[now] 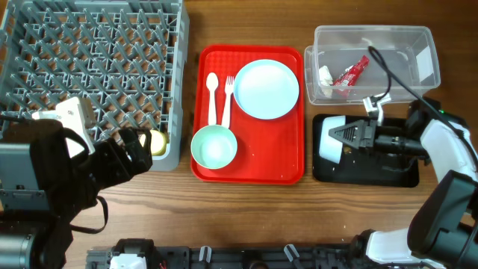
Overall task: Sort waste into correct bins and load items into the dishwasher rack
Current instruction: 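Tip the blue bowl over the black tray to dump scraps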
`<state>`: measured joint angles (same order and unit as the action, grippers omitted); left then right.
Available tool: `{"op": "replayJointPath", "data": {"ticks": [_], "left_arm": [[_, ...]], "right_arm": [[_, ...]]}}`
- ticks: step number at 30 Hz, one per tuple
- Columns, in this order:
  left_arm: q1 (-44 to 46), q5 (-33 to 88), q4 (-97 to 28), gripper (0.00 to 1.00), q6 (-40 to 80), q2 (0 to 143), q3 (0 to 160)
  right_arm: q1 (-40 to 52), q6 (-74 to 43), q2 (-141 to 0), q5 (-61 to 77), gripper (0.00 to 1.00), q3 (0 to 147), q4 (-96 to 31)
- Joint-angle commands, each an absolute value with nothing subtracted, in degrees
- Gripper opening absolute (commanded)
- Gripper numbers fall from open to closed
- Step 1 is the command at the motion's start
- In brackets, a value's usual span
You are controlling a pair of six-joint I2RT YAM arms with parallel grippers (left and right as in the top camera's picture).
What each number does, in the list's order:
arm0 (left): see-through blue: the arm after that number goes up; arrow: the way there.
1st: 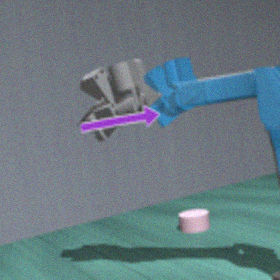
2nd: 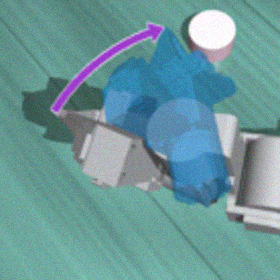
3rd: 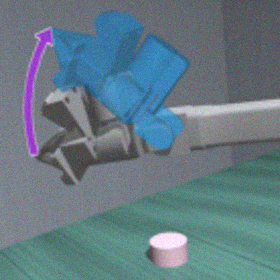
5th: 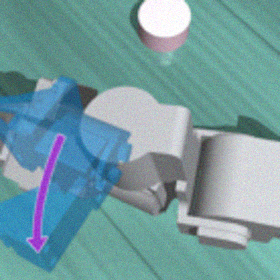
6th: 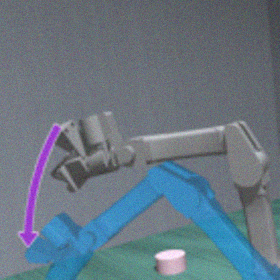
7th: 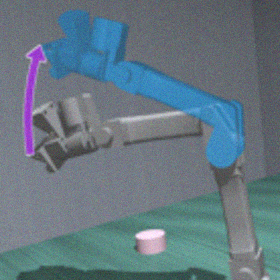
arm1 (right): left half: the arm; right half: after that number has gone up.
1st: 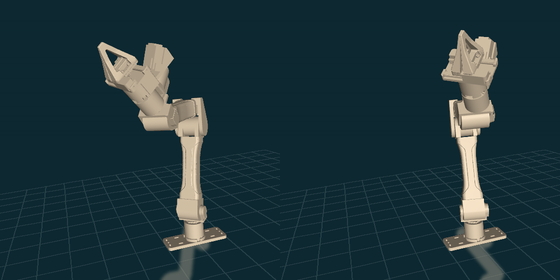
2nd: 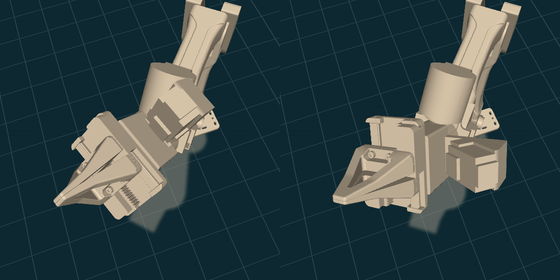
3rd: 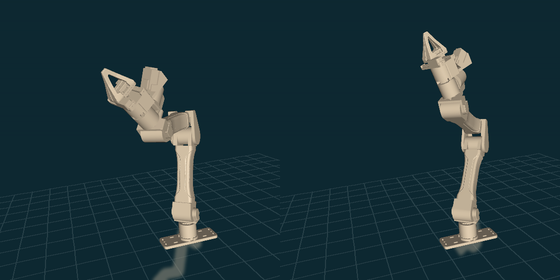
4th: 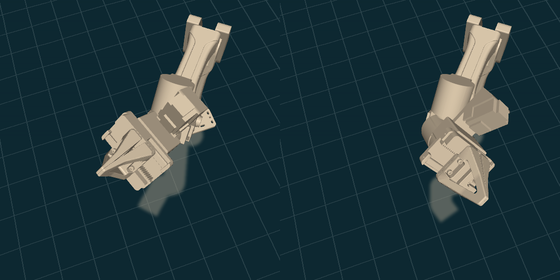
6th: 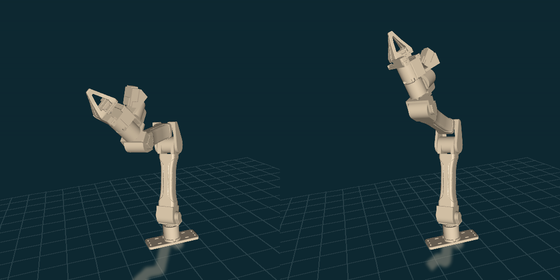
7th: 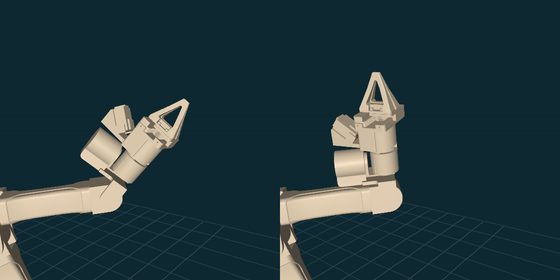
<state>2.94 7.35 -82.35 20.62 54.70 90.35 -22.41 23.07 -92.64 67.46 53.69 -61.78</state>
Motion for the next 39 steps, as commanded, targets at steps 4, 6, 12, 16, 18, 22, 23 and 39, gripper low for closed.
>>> {"op": "replayJointPath", "data": {"ticks": [4, 6, 12, 16, 18, 22, 23, 39], "left_arm": [[2.7, 7.0, -82.4, 1.0, 19.7, 54.5, 90.8], [2.7, 7.0, -82.4, 1.0, 19.7, 54.5, 90.8], [2.7, 7.0, -82.4, 1.0, 19.7, 54.5, 90.8], [2.7, 7.0, -82.4, 1.0, 19.7, 54.5, 90.8], [2.7, 7.0, -82.3, 1.0, 19.7, 54.5, 90.8], [2.7, 7.0, -82.4, 1.0, 19.7, 54.5, 90.8], [2.7, 7.0, -82.4, 1.0, 19.7, 54.5, 90.8], [2.7, 7.0, -82.3, 1.0, 19.7, 54.5, 90.8]], "right_arm": [[-30.5, 28.7, -93.2, 72.8, 0.04, 53.6, -64.2], [-32.1, 27.6, -93.2, 71.4, 0.04, 53.6, -65.0], [-33.8, 23.4, -93.4, 74.4, 0.04, 53.6, -64.6], [-33.7, 25.9, -92.7, 75.6, 0.04, 53.6, -64.9], [-33.7, 31.7, -92.2, 77.8, 0.04, 53.6, -66.5], [-33.6, 38.5, -92.1, 80.4, 0.04, 53.6, -70.8], [-33.6, 34.6, -92.2, 80.4, 0.04, 53.6, -72.1], [-33.3, 32.9, -87.5, 77.2, 0.04, 53.7, -68.9]]}}
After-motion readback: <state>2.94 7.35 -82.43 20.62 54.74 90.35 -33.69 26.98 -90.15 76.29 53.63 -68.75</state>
